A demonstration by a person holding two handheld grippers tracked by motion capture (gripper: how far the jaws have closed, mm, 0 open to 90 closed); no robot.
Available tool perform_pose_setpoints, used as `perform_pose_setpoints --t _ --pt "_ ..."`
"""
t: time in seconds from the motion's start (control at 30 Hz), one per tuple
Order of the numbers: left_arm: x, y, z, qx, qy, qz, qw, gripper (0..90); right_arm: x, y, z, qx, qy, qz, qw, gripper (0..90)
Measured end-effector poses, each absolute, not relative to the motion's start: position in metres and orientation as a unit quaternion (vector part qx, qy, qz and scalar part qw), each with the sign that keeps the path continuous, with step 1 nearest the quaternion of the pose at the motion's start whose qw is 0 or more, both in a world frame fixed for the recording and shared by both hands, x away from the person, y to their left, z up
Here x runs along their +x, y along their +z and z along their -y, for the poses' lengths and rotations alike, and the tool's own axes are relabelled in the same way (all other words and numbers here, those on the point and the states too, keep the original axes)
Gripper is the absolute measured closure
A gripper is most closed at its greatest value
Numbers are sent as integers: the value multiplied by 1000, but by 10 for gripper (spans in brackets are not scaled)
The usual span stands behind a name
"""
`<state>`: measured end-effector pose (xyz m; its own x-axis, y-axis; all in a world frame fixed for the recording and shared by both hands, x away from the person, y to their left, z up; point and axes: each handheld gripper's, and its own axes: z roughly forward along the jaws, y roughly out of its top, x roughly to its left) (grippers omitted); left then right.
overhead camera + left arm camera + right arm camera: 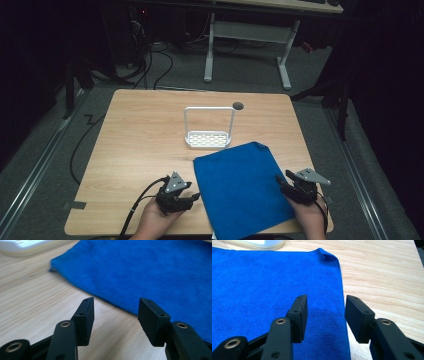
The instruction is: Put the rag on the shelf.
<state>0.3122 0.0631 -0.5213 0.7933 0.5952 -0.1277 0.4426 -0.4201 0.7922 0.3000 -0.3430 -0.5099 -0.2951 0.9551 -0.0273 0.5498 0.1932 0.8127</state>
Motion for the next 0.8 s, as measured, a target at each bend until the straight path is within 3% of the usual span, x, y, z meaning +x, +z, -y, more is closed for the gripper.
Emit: perform_pose_setpoints --t 0.23,0.4,0.67,0.8 --pt "304 -522 -31 848 64 -279 446 482 301 -511 343 529 364 -716 274 566" --pt "300 -526 -19 859 53 -261 437 552 301 -510 343 526 366 -717 277 582" --pt "299 -531 -15 872 38 -252 417 871 301 -510 343 525 369 -717 273 611" --pt "299 -531 -16 875 43 -246 415 900 300 -509 342 524 368 -719 271 682"
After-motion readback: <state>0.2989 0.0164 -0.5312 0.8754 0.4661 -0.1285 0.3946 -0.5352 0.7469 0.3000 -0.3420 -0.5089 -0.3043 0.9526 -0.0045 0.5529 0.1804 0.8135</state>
